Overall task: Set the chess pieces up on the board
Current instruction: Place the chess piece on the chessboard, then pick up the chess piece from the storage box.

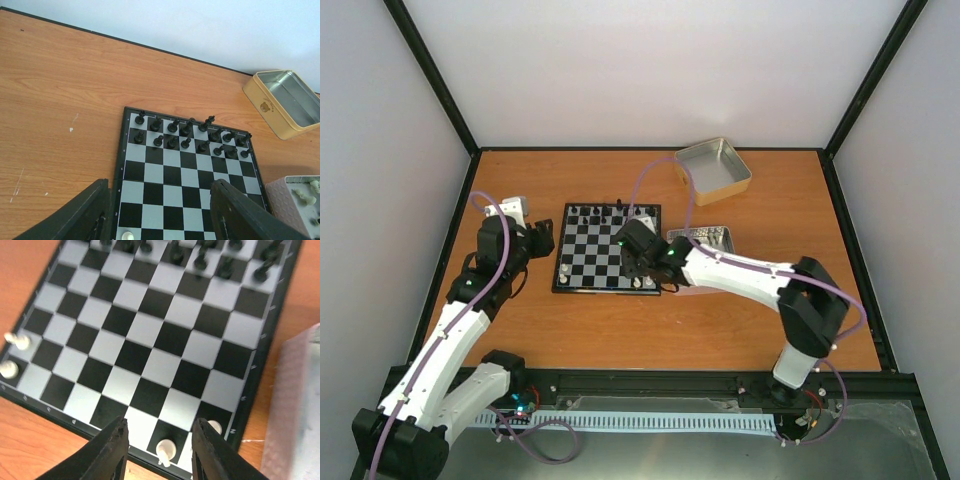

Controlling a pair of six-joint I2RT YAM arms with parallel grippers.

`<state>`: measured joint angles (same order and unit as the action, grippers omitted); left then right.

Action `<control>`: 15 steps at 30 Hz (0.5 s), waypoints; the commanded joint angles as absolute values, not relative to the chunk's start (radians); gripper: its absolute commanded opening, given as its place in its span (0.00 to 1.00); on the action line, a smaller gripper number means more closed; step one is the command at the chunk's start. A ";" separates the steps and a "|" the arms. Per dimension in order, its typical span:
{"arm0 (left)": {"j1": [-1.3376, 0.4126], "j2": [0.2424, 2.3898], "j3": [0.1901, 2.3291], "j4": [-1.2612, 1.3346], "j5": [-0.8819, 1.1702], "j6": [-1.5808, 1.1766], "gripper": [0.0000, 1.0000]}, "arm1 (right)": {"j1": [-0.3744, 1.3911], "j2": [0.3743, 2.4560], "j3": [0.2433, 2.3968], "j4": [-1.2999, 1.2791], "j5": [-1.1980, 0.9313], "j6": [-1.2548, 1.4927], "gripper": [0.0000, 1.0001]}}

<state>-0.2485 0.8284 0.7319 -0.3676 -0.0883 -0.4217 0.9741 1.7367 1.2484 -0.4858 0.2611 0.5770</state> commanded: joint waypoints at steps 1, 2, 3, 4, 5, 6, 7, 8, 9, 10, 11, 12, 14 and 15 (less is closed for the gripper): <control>-0.242 0.816 0.734 -0.347 -0.099 -0.434 0.56 | 0.933 1.608 1.202 -0.502 0.353 0.625 0.37; -0.242 0.816 0.734 -0.347 -0.097 -0.435 0.56 | 0.915 1.584 1.182 -0.506 0.364 0.635 0.38; -0.242 0.816 0.734 -0.347 -0.096 -0.434 0.56 | 0.898 1.558 1.155 -0.513 0.376 0.645 0.38; -0.242 0.815 0.734 -0.347 -0.093 -0.435 0.56 | 0.879 1.535 1.135 -0.524 0.390 0.655 0.39; -0.242 0.816 0.735 -0.346 -0.092 -0.436 0.56 | 0.856 1.515 1.114 -0.530 0.399 0.661 0.40; -0.242 0.815 0.734 -0.345 -0.090 -0.435 0.56 | 0.833 1.498 1.096 -0.542 0.401 0.664 0.41; -0.242 0.815 0.734 -0.344 -0.088 -0.435 0.56 | 0.804 1.485 1.075 -0.550 0.402 0.669 0.42; -0.242 0.816 0.735 -0.344 -0.085 -0.434 0.56 | 0.772 1.477 1.057 -0.556 0.397 0.671 0.42; -0.242 0.816 0.735 -0.343 -0.083 -0.434 0.56 | 0.741 1.471 1.035 -0.557 0.384 0.671 0.43; -0.242 0.816 0.734 -0.342 -0.082 -0.434 0.56 | 0.708 1.469 1.012 -0.548 0.362 0.663 0.43; -0.242 0.816 0.735 -0.342 -0.081 -0.434 0.56 | 0.682 1.471 0.992 -0.538 0.342 0.653 0.43; -0.242 0.817 0.734 -0.343 -0.081 -0.434 0.57 | 0.654 1.476 0.977 -0.525 0.318 0.642 0.43; -0.242 0.815 0.734 -0.345 -0.080 -0.433 0.57 | 0.606 1.508 0.963 -0.517 0.292 0.628 0.43; -0.242 0.815 0.733 -0.344 -0.080 -0.433 0.57 | 0.590 1.521 0.964 -0.518 0.288 0.624 0.43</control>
<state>-0.2485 0.8280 0.7319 -0.3672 -0.0830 -0.4267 0.6502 1.4826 0.9840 -0.5232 0.3241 0.6399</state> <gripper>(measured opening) 0.566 0.432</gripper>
